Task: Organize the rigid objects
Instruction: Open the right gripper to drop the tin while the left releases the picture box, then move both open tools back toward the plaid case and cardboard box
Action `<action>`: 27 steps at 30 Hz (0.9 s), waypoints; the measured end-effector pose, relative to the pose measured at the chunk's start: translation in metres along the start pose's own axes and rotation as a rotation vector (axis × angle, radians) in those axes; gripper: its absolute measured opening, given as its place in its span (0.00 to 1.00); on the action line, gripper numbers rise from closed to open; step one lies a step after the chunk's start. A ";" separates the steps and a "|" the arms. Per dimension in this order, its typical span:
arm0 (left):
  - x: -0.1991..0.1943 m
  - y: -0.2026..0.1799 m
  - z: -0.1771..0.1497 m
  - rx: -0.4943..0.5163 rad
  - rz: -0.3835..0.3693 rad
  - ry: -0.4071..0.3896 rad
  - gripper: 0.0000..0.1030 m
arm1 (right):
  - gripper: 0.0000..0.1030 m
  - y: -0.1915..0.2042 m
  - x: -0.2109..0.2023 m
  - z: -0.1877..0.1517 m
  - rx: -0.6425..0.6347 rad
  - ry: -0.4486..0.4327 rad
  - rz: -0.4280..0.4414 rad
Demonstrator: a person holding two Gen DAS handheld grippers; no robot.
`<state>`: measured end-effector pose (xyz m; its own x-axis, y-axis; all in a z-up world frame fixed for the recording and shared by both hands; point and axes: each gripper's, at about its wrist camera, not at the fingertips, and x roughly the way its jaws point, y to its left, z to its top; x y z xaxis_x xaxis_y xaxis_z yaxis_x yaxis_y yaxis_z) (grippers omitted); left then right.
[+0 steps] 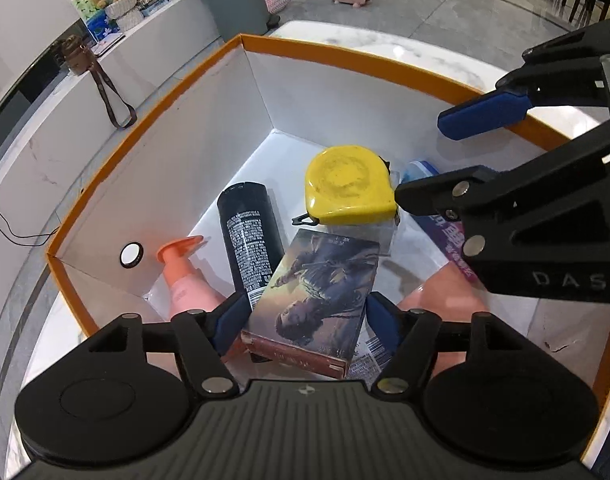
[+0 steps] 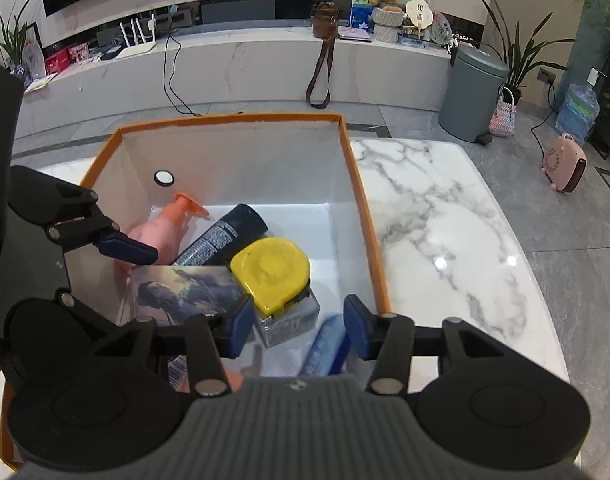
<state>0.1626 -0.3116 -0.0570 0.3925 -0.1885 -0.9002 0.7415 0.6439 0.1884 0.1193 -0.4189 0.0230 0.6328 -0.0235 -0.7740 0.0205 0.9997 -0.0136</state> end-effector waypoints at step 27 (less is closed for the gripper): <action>-0.054 0.031 -0.010 -0.107 0.061 -0.184 0.78 | 0.50 0.004 -0.006 0.002 -0.004 -0.013 -0.010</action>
<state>0.1591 -0.2744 -0.0064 0.5343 -0.2726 -0.8001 0.6554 0.7313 0.1885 0.1169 -0.4150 0.0284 0.6423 -0.0340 -0.7657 0.0242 0.9994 -0.0241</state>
